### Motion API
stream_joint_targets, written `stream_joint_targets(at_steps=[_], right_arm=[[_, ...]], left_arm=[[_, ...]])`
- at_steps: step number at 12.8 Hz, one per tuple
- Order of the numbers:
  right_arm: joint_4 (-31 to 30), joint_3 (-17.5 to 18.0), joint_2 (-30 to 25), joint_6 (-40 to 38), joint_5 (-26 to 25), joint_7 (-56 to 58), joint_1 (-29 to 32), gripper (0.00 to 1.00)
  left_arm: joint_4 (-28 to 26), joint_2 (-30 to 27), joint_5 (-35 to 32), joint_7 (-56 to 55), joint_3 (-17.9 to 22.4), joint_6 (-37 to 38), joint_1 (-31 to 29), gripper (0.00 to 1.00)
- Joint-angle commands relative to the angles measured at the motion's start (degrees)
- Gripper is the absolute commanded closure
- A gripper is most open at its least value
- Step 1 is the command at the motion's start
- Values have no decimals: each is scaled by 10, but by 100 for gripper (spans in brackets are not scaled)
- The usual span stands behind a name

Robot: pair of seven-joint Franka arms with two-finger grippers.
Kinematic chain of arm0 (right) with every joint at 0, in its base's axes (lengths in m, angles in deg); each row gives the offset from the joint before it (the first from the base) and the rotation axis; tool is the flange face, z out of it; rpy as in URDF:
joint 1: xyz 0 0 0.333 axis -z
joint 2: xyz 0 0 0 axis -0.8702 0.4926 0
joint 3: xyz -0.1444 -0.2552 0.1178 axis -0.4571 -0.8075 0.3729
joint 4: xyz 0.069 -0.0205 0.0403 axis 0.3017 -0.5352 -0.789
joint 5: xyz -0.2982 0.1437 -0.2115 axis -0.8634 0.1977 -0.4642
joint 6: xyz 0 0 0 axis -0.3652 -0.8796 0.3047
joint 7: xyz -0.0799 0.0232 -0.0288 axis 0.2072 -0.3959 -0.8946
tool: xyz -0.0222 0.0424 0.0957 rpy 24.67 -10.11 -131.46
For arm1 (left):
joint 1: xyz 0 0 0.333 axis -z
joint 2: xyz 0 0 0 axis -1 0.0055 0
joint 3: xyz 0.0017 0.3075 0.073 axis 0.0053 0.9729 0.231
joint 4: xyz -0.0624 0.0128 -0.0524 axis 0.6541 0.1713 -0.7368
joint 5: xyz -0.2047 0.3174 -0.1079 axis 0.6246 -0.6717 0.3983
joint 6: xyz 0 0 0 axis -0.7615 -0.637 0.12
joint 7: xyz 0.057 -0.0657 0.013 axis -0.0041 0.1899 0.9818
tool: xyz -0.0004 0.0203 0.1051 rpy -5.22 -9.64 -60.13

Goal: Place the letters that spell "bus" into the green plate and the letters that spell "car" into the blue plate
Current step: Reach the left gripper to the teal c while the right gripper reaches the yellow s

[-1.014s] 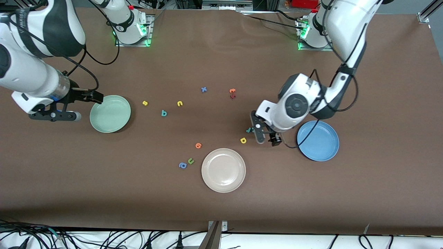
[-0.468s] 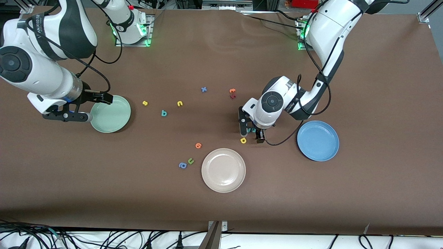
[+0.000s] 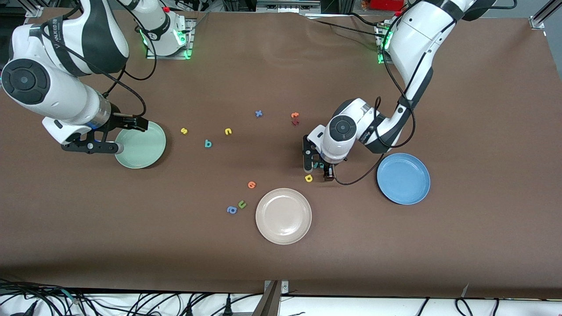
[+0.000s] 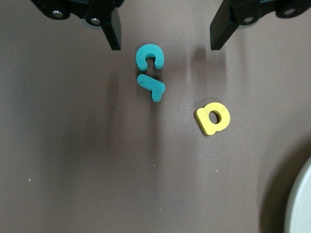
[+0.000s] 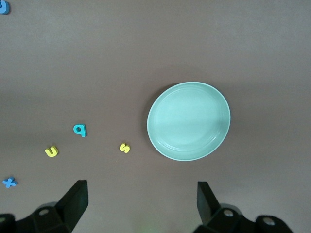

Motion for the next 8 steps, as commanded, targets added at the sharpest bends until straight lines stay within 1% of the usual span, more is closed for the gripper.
stream_joint_targets(at_steps=[1, 2, 3, 5, 7, 8], right_arm=[[-41, 7, -22, 29, 11, -35, -1, 1], [-50, 19, -24, 33, 11, -50, -1, 1], [-58, 31, -24, 41, 11, -71, -1, 1], [-88, 47, -24, 68, 13, -99, -1, 1], [-138, 51, -29, 114, 42, -113, 0, 1], [-165, 51, -30, 139, 49, -112, 0, 1]], left_arm=[[-5, 6, -20, 0, 2, -24, 3, 25], [-7, 11, -26, 0, 2, -25, 3, 27], [-8, 13, -42, -1, 2, -30, 3, 30], [-10, 13, -49, -5, 2, -31, 4, 41], [-12, 12, -49, -5, 2, -31, 12, 49], [-11, 11, -49, -5, 2, -31, 15, 51]])
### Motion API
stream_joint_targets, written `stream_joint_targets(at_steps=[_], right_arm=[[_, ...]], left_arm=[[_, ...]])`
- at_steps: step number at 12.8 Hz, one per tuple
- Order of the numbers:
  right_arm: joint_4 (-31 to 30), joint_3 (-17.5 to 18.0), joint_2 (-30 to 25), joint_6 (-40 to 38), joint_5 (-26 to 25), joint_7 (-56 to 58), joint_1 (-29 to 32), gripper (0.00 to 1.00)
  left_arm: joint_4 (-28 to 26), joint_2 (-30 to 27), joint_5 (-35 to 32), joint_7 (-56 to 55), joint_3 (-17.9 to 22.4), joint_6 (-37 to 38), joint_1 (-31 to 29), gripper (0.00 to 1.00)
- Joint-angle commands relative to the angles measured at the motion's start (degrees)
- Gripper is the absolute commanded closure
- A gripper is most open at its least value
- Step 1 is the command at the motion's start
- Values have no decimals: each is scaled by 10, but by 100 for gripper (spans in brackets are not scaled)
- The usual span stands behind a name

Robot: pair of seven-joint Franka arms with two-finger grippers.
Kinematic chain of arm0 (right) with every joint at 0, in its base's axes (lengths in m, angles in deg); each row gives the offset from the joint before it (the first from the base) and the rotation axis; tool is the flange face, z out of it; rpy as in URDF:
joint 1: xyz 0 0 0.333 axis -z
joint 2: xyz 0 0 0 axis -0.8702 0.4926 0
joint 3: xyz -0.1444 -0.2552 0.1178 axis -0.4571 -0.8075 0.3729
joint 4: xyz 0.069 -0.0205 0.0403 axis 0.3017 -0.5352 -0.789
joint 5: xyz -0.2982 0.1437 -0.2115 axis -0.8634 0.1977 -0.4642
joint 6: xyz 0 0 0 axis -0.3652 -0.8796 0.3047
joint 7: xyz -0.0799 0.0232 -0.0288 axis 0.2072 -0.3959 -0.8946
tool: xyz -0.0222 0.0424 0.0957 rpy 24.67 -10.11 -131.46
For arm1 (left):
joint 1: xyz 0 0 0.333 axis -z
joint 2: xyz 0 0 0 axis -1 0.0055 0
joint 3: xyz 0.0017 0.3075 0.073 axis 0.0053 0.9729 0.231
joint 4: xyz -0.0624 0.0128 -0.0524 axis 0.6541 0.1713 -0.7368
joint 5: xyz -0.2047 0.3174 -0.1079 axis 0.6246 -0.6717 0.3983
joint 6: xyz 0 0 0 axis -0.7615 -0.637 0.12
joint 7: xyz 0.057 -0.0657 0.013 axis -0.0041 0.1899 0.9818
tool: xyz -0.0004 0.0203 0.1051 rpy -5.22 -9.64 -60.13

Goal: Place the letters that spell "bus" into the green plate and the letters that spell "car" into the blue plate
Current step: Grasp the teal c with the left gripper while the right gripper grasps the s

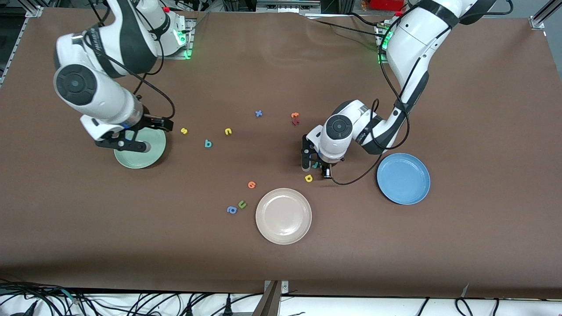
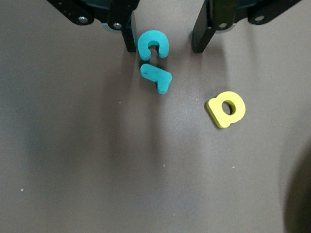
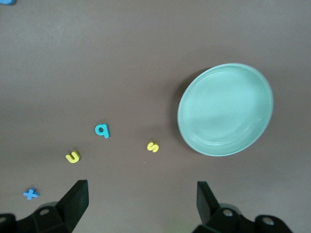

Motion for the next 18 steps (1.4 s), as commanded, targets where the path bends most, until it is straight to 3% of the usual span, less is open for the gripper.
stream_joint_targets(at_steps=[1, 3, 6, 8, 10, 12, 15, 18], right_arm=[[-87, -1, -26, 72, 22, -6, 2, 1], [-148, -1, -26, 148, 22, 2, 2, 2], [-230, -1, -22, 246, 22, 8, 2, 2], [-269, 0, -13, 316, 22, 14, 2, 2], [-298, -1, -3, 369, 21, 26, 2, 4], [-325, -1, 13, 425, 21, 35, 2, 9], [-346, -1, 43, 503, 21, 39, 2, 14], [-349, -2, 50, 513, 21, 53, 2, 31]], left_arm=[[-6, -3, -21, -5, 4, -9, 13, 51], [-6, -3, -22, -5, 4, -9, 14, 54], [-7, -3, -53, -4, 3, -8, 12, 78], [-8, -6, -54, -1, 3, -2, 7, 82], [-7, -6, -54, 1, 4, -1, 7, 93], [-7, -21, -54, 4, 3, 12, -7, 92], [-1, -80, -44, 14, 1, 134, -45, 91], [-1, -97, -43, 57, 1, 165, -104, 91]])
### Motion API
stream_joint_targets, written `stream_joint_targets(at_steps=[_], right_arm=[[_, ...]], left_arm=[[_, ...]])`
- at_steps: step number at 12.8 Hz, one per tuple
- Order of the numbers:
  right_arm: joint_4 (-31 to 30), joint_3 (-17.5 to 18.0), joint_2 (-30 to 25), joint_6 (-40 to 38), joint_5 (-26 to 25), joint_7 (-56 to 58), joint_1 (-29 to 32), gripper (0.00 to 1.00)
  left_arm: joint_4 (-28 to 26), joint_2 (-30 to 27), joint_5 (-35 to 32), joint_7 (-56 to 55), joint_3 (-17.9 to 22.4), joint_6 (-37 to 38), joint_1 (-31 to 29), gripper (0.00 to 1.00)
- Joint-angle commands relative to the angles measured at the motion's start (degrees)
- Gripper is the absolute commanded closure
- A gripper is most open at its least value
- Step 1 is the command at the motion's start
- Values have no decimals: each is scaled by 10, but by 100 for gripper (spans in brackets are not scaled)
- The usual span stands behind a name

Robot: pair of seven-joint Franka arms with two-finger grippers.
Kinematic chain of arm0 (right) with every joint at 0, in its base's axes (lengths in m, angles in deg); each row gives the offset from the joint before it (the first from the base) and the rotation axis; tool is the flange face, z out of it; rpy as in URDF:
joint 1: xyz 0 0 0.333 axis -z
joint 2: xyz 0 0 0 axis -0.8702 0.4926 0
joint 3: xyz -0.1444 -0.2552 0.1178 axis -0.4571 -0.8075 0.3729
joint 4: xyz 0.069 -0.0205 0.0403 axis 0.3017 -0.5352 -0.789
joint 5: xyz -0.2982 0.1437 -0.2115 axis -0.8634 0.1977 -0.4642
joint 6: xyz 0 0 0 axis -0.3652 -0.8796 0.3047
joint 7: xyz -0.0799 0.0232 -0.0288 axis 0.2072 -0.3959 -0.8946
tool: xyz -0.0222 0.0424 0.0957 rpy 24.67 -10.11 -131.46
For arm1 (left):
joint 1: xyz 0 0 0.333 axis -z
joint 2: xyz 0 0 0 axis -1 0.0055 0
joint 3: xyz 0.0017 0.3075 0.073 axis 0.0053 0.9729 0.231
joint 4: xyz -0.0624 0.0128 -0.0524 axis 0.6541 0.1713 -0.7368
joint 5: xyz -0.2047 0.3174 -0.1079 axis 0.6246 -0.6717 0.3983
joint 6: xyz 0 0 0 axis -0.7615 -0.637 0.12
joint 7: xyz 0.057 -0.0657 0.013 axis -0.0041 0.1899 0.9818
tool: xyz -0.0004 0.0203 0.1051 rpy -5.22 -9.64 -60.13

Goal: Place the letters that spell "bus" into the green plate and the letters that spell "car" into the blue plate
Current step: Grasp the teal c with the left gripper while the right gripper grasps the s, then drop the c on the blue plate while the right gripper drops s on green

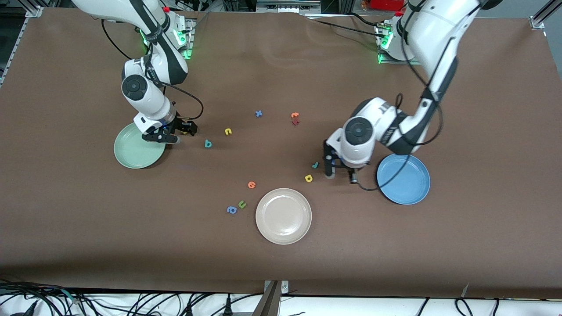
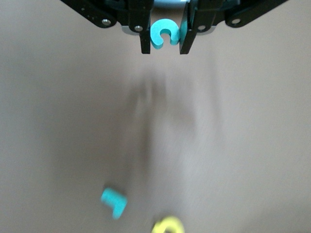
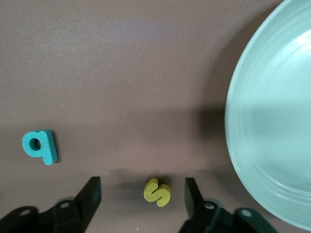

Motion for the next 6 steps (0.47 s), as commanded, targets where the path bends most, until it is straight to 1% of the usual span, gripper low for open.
stream_joint_targets(at_steps=[1, 2, 3, 4, 5, 6], right_arm=[[-10, -2, -1, 15, 12, 27, 1, 35], [-15, -2, -1, 19, 12, 27, 1, 41], [-19, -2, -1, 19, 12, 27, 1, 42], [-22, -1, -1, 19, 12, 27, 1, 41], [-28, -2, -1, 25, 12, 27, 1, 41], [-35, -2, -1, 40, 12, 28, 1, 41]], left_arm=[[-11, -16, -10, 79, -5, 13, -68, 91], [-11, -14, -10, 110, -5, 10, -100, 91], [-10, -10, -10, 130, -5, 7, -117, 91], [-10, -9, -10, 129, -5, 6, -120, 91], [-10, -9, -10, 127, -4, 6, -120, 76], [-9, -10, -10, 126, -4, 6, -122, 31]])
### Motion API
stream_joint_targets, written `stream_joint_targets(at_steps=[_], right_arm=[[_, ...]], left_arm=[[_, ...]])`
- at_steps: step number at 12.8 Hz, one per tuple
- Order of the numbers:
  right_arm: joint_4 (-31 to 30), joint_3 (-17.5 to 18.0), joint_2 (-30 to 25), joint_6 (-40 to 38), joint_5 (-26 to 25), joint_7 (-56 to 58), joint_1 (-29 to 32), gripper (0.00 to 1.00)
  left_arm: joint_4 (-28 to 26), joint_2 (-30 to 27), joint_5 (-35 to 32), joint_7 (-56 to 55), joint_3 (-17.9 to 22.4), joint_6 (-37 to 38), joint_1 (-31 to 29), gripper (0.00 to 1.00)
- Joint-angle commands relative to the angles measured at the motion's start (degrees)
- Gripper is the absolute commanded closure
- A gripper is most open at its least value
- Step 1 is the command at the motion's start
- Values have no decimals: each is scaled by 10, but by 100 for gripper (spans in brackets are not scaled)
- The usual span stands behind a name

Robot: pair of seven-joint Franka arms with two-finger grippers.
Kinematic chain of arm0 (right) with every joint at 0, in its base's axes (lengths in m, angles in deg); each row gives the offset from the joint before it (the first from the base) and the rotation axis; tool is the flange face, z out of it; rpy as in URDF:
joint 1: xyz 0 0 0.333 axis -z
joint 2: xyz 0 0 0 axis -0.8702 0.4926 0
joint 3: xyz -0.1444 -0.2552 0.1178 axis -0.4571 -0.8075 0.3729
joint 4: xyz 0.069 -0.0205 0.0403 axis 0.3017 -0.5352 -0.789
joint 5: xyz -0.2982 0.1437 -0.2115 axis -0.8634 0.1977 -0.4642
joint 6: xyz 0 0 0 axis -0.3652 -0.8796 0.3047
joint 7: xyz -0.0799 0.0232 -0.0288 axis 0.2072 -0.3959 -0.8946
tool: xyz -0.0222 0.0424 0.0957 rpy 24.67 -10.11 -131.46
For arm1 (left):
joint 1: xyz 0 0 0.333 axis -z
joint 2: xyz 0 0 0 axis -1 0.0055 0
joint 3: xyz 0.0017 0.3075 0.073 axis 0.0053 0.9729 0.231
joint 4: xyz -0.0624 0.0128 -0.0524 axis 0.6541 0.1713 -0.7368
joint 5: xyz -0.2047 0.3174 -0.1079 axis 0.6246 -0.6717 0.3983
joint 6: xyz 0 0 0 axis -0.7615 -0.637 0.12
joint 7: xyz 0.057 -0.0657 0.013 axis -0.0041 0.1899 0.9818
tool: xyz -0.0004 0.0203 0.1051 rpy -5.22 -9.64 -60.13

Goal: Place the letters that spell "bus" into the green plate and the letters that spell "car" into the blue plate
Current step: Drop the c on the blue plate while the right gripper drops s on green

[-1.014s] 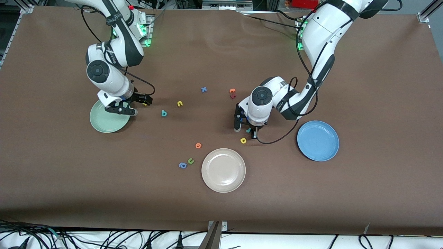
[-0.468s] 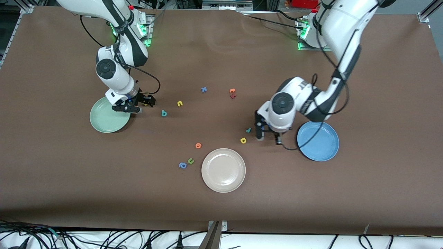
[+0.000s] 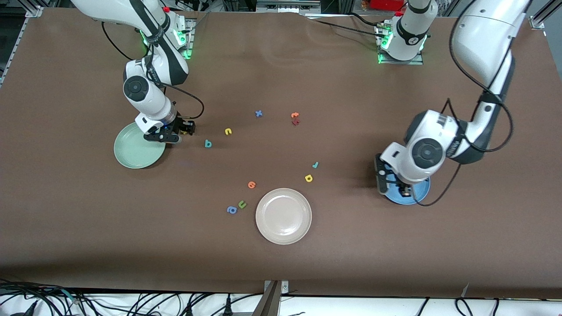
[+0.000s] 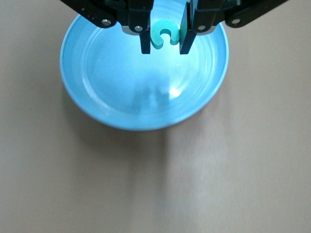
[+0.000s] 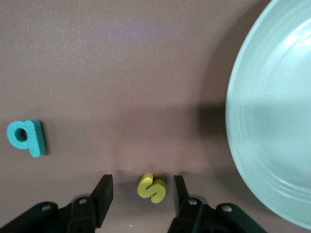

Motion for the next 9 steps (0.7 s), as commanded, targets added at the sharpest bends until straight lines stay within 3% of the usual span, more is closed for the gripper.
stream_joint_targets(at_steps=[1, 3, 5, 7, 9], right_arm=[[-24, -1, 1, 42, 12, 19, 1, 41], [-25, -2, 3, 43, 12, 24, 2, 42], [-25, -5, 4, 43, 12, 37, 2, 57], [-25, -5, 5, 43, 12, 38, 2, 75], [-25, -5, 6, 43, 12, 38, 2, 86]], left_arm=[[-4, -6, -10, 3, -7, -4, 4, 0], [-6, -8, 18, -23, -8, 1, 11, 0], [-5, -8, 53, -62, -17, 1, 19, 0], [-6, -6, 54, -162, -28, 1, 34, 0], [-5, -3, 54, -283, -31, 0, 74, 0]])
